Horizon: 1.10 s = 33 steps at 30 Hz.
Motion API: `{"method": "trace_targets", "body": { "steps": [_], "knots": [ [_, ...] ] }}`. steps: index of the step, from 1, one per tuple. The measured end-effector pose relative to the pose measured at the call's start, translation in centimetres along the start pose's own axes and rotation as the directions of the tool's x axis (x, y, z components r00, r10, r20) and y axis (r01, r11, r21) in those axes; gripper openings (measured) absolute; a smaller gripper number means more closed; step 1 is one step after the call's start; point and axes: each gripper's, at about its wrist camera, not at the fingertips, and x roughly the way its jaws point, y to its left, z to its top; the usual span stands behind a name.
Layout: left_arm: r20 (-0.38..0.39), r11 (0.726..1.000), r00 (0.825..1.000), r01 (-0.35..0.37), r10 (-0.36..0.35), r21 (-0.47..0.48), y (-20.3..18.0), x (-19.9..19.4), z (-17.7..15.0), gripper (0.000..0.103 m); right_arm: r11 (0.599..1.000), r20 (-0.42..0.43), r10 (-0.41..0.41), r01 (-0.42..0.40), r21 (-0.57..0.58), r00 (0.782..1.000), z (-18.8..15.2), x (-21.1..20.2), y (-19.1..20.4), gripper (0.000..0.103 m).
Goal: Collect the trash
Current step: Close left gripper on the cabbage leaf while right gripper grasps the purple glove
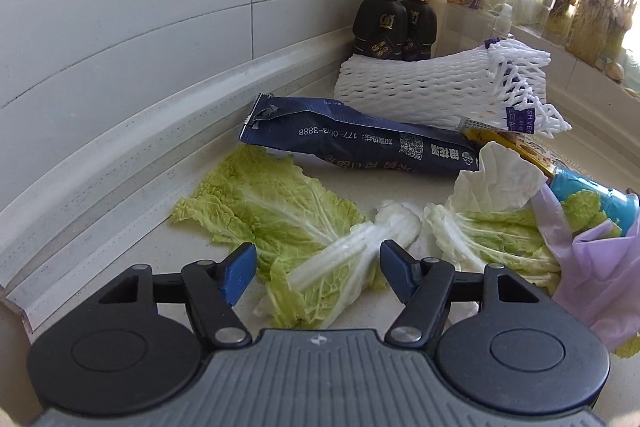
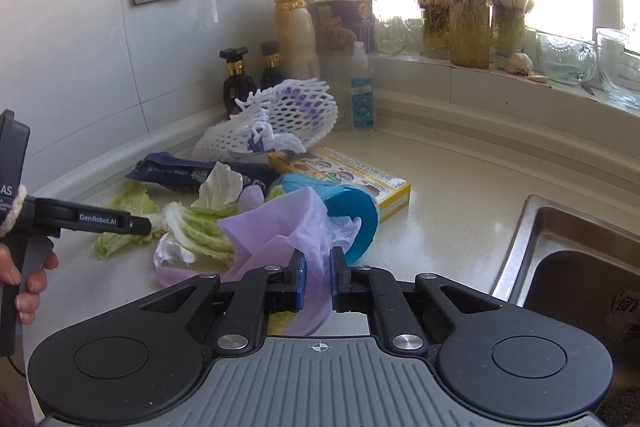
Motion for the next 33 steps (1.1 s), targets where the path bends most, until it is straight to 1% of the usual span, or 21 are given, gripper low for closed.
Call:
{"method": "trace_targets", "body": {
  "steps": [2,5,9,12,15,19,21,23,28,31,33],
  "knots": [
    [0.008,1.0,1.0,0.003,-0.003,0.016,-0.3,-0.2,0.0,0.053,1.0,0.017,0.0,0.0,0.001,1.0,0.3,-0.5,0.1,0.009],
    [0.014,0.999,1.0,-0.005,0.004,0.039,-0.7,-0.3,-0.1,0.05,1.0,0.038,0.002,-0.002,0.005,0.999,0.7,-1.2,0.3,0.009],
    [0.02,0.999,1.0,-0.006,0.005,0.046,-0.7,-0.4,-0.2,0.046,1.0,0.068,0.003,-0.004,0.011,0.998,1.4,-2.1,0.5,0.009],
    [0.029,0.998,0.999,-0.018,0.016,0.064,-0.9,-0.6,-0.3,0.042,1.0,0.089,0.005,-0.006,0.014,0.996,1.9,-2.8,0.7,0.009],
    [0.04,0.996,0.999,-0.026,0.023,0.083,-1.2,-1.0,-0.4,0.032,1.0,0.105,0.003,-0.005,0.013,0.994,2.2,-3.4,0.9,0.009],
    [0.051,0.996,0.998,-0.037,0.033,0.082,-1.1,-1.4,-0.4,0.026,1.0,0.123,-0.003,0.0,0.022,0.992,2.4,-4.1,1.0,0.009],
    [0.062,0.995,0.997,-0.051,0.046,0.081,-1.0,-1.8,-0.4,0.015,1.0,0.131,-0.006,0.002,0.028,0.991,2.5,-4.4,1.1,0.009],
    [0.069,0.997,0.997,-0.045,0.041,0.069,-0.8,-2.2,-0.3,0.013,1.0,0.138,-0.008,0.004,0.029,0.99,2.6,-4.7,1.1,0.009],
    [0.091,0.997,0.995,-0.041,0.035,0.063,-0.5,-3.3,0.0,0.012,0.999,0.158,-0.017,0.01,0.045,0.987,2.7,-5.7,1.1,0.009],
    [0.105,0.998,0.994,-0.031,0.025,0.051,-0.3,-4.1,0.1,0.012,0.999,0.165,-0.015,0.009,0.036,0.986,2.9,-6.0,1.3,0.01],
    [0.111,0.999,0.994,-0.024,0.019,0.043,-0.2,-4.6,0.2,0.012,0.999,0.131,-0.001,-0.003,0.035,0.991,2.7,-5.5,1.2,0.018]
  ]
}}
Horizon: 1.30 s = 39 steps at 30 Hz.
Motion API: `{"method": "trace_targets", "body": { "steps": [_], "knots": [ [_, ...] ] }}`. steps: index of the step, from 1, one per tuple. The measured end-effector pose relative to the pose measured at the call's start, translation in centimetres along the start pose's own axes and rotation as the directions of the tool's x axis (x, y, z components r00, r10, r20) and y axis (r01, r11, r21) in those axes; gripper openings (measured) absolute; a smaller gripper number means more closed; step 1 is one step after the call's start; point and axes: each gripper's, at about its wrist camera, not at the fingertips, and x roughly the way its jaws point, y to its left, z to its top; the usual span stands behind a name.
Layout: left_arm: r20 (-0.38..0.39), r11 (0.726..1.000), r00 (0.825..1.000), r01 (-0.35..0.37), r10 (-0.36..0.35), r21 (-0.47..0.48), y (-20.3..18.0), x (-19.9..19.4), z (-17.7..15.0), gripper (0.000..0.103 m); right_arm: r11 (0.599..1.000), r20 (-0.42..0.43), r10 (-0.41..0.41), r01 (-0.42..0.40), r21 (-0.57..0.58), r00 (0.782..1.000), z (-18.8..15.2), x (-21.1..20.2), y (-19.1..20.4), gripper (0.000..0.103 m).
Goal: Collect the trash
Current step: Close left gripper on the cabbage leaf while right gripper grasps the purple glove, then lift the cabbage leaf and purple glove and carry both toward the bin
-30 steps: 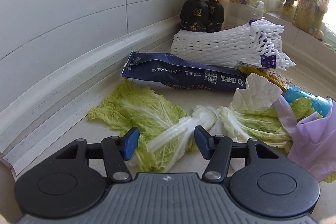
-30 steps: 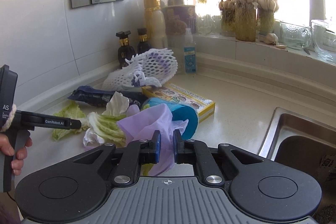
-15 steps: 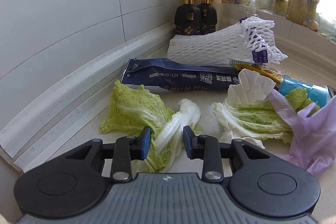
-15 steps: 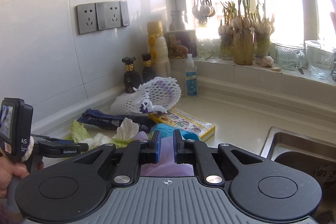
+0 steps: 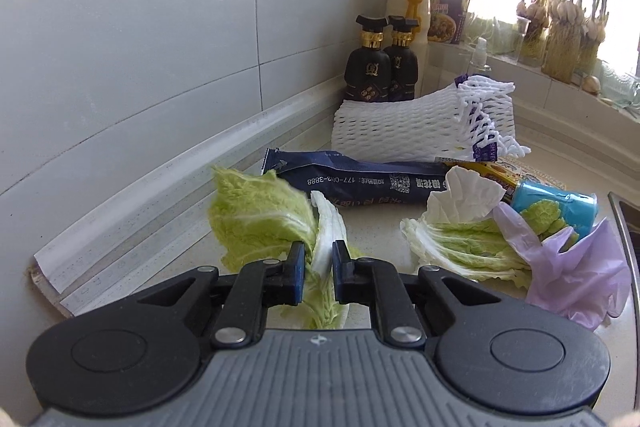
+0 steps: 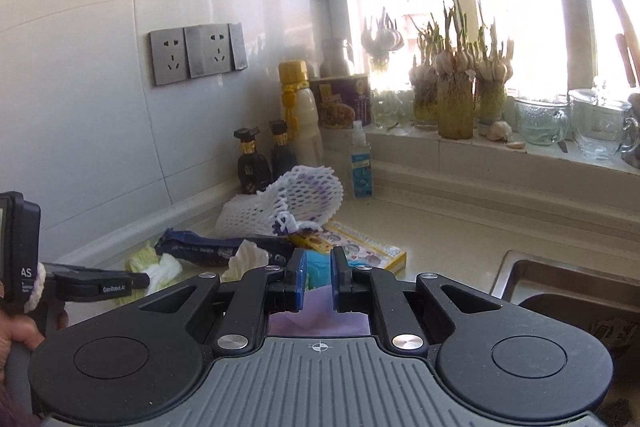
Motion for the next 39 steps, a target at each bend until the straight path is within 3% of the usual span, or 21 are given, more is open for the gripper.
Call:
{"method": "trace_targets", "body": {
  "steps": [1,4,10,12,17,20,39],
  "knots": [
    [0.003,1.0,1.0,0.003,-0.003,-0.004,0.0,-0.4,-0.1,0.012,1.0,-0.019,-0.006,0.007,0.005,1.0,-0.3,0.3,-0.1,0.026],
    [0.006,1.0,1.0,0.011,-0.011,-0.01,0.1,-1.2,-0.3,0.012,1.0,-0.054,-0.026,0.027,0.009,0.998,-1.5,1.4,-0.2,0.075],
    [0.004,1.0,1.0,0.02,-0.02,-0.022,0.1,-2.5,-0.9,0.012,0.997,-0.105,-0.074,0.07,-0.042,0.992,-2.8,4.3,-0.4,0.074],
    [0.002,0.999,1.0,0.021,-0.021,-0.025,0.2,-2.8,-1.1,0.012,0.997,-0.121,-0.075,0.076,0.008,0.99,-3.0,5.1,-1.2,0.07],
    [-0.004,0.999,1.0,0.02,-0.02,-0.032,0.3,-3.3,-1.5,0.012,0.995,-0.195,-0.053,0.069,0.078,0.979,-3.9,6.9,-2.5,0.015],
    [-0.002,0.999,1.0,0.019,-0.019,-0.041,0.6,-3.8,-1.7,0.012,0.993,-0.186,-0.063,0.08,0.088,0.981,-4.2,6.3,-2.5,0.003],
    [0.027,0.991,0.997,0.079,-0.076,-0.111,1.8,-7.6,-1.1,0.012,0.996,0.046,-0.023,0.019,0.084,0.999,0.2,-2.2,-0.2,0.0]
  ]
}}
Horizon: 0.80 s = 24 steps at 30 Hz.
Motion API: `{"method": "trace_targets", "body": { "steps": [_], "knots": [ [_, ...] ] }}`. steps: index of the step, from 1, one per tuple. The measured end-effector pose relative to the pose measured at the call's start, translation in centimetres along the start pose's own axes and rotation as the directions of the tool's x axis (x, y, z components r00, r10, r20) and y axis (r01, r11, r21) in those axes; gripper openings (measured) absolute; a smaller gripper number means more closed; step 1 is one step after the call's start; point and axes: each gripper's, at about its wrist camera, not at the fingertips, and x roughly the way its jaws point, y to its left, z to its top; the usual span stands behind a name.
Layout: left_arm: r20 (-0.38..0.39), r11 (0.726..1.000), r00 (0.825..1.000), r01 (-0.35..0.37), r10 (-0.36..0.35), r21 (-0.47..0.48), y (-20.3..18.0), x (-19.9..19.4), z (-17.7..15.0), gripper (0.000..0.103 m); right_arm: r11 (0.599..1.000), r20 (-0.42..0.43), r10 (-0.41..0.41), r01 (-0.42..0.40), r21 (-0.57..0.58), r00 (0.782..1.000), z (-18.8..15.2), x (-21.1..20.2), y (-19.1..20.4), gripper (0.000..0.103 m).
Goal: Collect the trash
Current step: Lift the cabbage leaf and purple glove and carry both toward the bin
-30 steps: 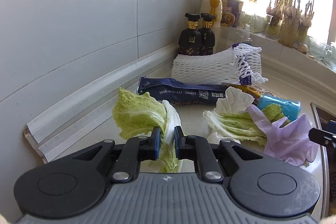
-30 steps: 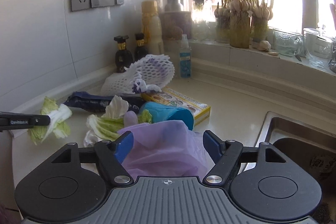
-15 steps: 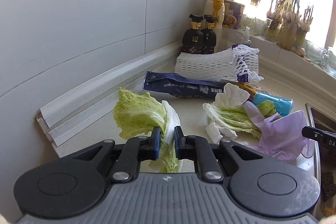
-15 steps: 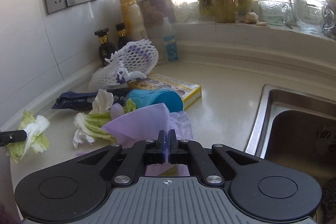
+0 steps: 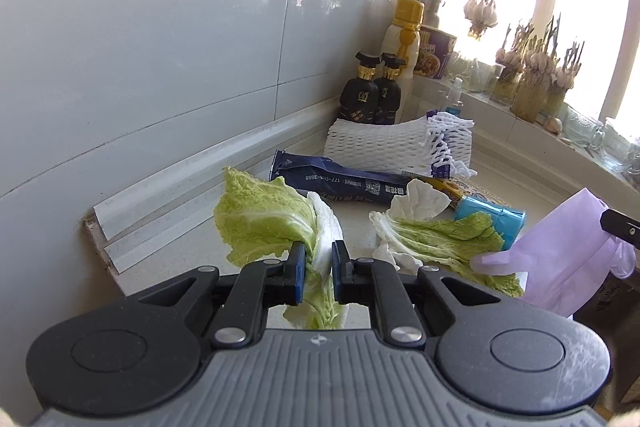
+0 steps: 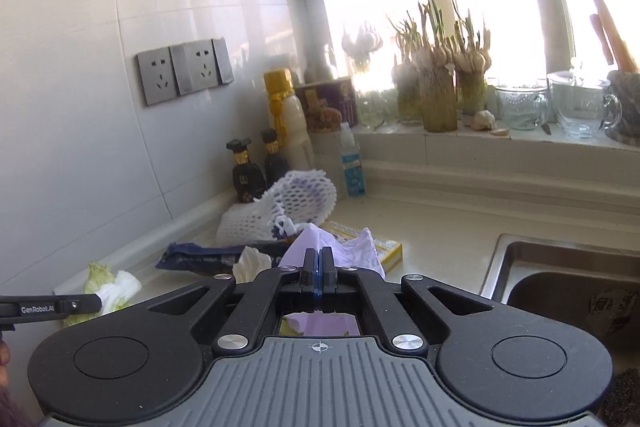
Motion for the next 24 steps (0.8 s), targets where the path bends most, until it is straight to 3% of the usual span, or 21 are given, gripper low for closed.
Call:
{"method": "trace_targets", "body": {
  "steps": [11,24],
  "knots": [
    [0.017,0.999,0.999,0.028,-0.028,-0.025,1.1,-4.2,-0.1,0.012,0.999,0.087,0.037,-0.035,-0.02,0.996,1.9,-4.5,2.1,0.0],
    [0.006,0.995,1.0,0.012,-0.012,-0.1,4.5,-9.0,-3.3,0.012,0.987,0.075,0.153,-0.149,-0.063,0.985,1.0,-7.9,7.1,0.0]
  ]
}}
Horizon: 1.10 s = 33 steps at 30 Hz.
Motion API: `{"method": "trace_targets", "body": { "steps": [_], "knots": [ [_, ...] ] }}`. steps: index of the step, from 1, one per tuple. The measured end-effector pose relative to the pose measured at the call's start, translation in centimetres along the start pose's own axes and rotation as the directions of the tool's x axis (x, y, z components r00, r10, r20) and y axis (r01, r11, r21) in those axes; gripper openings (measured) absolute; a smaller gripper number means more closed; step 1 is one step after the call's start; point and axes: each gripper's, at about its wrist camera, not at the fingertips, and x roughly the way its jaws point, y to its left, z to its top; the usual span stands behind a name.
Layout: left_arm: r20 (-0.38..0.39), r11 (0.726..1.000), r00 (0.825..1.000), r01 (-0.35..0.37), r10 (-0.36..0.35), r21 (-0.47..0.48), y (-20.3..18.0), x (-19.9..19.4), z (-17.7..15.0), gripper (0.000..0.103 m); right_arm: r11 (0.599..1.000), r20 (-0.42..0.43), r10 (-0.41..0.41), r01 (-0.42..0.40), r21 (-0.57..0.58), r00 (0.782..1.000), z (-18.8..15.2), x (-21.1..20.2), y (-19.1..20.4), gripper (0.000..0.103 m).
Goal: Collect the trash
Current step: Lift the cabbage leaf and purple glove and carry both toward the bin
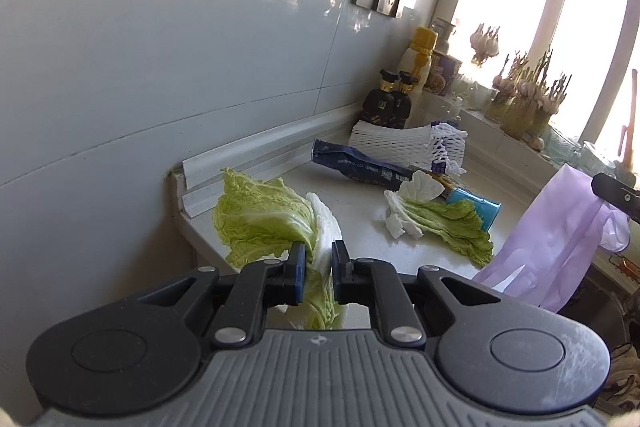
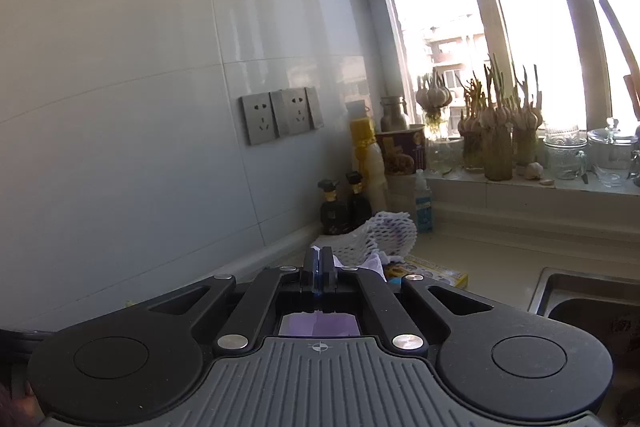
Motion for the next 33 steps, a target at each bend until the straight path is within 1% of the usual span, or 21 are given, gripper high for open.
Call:
{"method": "trace_targets", "body": {
  "steps": [4,8,13,18,22,26,31,33],
  "knots": [
    [-0.012,0.999,1.0,-0.022,0.022,-0.033,1.6,-1.2,-1.5,0.012,0.998,-0.019,0.053,-0.053,-0.022,0.998,-0.6,-0.4,2.3,0.0],
    [-0.036,0.996,0.998,-0.055,0.052,-0.076,3.5,-2.2,-3.3,0.012,0.992,-0.048,0.114,-0.117,-0.047,0.992,-1.5,-0.6,5.0,0.0],
    [-0.084,0.987,0.992,-0.102,0.092,-0.126,5.8,-3.0,-5.7,0.012,0.979,-0.101,0.185,-0.192,-0.066,0.978,-3.2,-0.1,8.1,0.0],
    [-0.139,0.977,0.983,-0.139,0.117,-0.163,7.7,-3.0,-8.1,0.012,0.964,-0.168,0.233,-0.25,-0.087,0.958,-5.4,0.2,10.1,0.0],
    [-0.186,0.97,0.975,-0.155,0.12,-0.19,8.7,-2.4,-10.0,0.012,0.953,-0.235,0.255,-0.285,-0.101,0.938,-7.8,1.0,11.2,0.0],
    [-0.237,0.967,0.966,-0.155,0.106,-0.2,9.8,-1.7,-12.3,0.012,0.946,-0.307,0.26,-0.305,-0.108,0.915,-10.6,1.8,12.1,0.0],
    [-0.291,0.97,0.953,-0.14,0.079,-0.198,10.9,-0.2,-14.9,0.012,0.942,-0.4,0.26,-0.322,-0.096,0.879,-14.6,3.6,13.2,0.0],
    [-0.32,0.971,0.944,-0.145,0.079,-0.19,11.3,0.7,-15.9,0.012,0.942,-0.438,0.256,-0.324,-0.086,0.862,-16.3,4.3,13.4,0.0]
  ]
}}
